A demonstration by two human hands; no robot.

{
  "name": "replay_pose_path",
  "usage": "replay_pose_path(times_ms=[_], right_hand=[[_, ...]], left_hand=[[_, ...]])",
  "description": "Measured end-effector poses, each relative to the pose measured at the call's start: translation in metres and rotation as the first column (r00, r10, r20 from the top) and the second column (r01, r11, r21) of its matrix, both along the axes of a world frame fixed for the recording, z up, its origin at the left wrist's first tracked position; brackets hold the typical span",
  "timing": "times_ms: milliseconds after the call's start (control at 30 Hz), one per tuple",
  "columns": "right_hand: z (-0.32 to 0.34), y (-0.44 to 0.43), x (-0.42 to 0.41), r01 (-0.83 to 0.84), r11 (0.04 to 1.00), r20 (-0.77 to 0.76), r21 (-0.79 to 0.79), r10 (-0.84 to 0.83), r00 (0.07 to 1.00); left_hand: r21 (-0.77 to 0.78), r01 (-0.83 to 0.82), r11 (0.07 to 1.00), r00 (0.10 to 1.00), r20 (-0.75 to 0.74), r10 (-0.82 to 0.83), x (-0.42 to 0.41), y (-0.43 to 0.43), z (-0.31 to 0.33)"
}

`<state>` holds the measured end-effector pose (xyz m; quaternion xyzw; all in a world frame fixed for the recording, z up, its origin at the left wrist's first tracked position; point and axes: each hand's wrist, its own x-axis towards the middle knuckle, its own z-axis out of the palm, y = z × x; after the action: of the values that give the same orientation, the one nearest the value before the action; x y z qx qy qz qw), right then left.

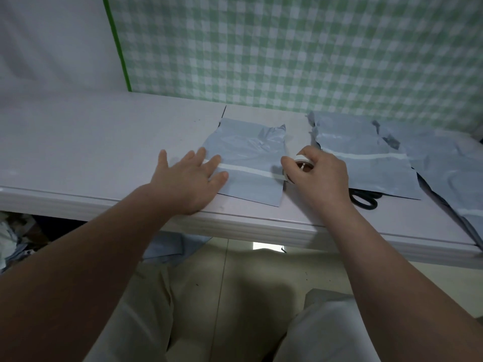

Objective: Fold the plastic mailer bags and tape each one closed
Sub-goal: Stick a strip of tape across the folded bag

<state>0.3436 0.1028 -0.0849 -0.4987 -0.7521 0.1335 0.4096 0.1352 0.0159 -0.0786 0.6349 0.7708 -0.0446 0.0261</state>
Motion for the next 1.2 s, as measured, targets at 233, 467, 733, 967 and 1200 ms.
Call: replay_pose_path(times_ms=[233, 467, 733, 967, 1200], right_hand=[[-0.001, 0.000, 0.000, -0.011, 0.999, -0.037, -0.049, 0.009, 0.999], [0.002, -0.004, 0.004, -0.158, 0.984, -0.113, -0.085, 0.148, 0.982], [0.002, -0.007, 0.007, -0.304, 0.932, -0.225, -0.197, 0.259, 0.939], [0.004, -0.007, 0.006, -0.176, 0.978, -0.226, -0.111, 0.148, 0.963], [0.007, -0.017, 0.010, -0.164, 0.977, -0.212, -0.139, 0.133, 0.968]], left_hand=[[0.164, 0.059, 0.985, 0.998, 0.013, -0.062, 0.040, 0.010, 0.001], [0.181, 0.342, 0.922, 0.904, 0.203, -0.375, 0.077, 0.008, -0.005], [0.069, 0.321, 0.945, 0.930, 0.165, -0.328, 0.056, 0.000, -0.007], [0.059, 0.309, 0.949, 0.941, 0.127, -0.315, 0.057, 0.002, -0.010], [0.037, 0.314, 0.949, 0.939, 0.138, -0.316, 0.059, 0.000, -0.006]])
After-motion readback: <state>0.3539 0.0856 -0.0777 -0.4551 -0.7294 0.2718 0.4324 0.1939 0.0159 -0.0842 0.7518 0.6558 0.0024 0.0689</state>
